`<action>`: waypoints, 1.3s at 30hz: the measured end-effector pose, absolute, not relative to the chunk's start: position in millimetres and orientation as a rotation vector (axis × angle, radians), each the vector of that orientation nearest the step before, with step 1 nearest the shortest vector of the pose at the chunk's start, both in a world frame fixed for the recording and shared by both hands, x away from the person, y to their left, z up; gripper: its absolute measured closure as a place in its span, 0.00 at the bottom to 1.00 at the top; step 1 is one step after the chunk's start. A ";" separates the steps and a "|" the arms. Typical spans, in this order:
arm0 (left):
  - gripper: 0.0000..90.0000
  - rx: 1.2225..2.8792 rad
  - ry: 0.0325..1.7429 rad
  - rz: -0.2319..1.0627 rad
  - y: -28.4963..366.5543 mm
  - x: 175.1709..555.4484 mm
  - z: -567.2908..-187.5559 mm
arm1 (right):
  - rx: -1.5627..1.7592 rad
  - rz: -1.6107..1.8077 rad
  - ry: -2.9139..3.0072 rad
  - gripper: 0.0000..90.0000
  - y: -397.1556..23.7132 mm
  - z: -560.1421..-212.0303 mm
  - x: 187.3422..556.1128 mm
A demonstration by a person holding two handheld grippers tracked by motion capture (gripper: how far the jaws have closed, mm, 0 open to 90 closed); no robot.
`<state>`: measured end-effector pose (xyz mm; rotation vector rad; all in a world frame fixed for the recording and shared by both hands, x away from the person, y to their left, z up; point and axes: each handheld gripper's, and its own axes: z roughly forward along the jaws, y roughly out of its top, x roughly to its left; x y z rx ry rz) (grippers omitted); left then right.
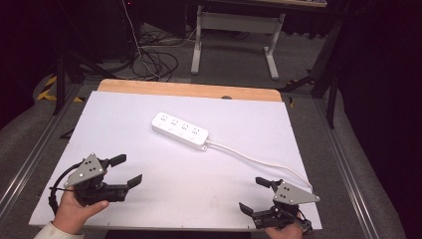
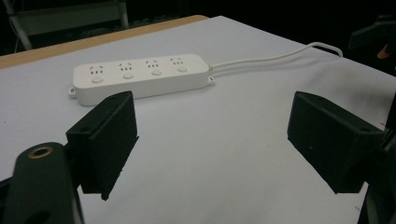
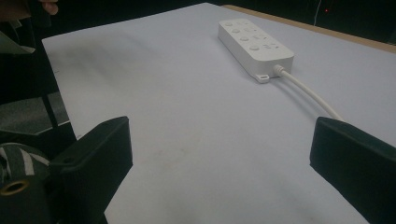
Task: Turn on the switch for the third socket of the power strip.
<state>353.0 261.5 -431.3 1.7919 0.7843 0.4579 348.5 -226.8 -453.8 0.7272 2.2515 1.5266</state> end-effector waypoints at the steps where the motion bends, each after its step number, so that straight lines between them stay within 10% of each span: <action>1: 0.18 1.795 0.784 0.457 262.0 352.2 -434.4 | 0.726 1.527 2.251 0.07 -226.8 -453.8 348.5; 39: 0.15 1.810 0.803 0.528 292.2 338.3 -475.1 | 0.731 1.518 2.256 0.07 -226.9 -454.7 349.9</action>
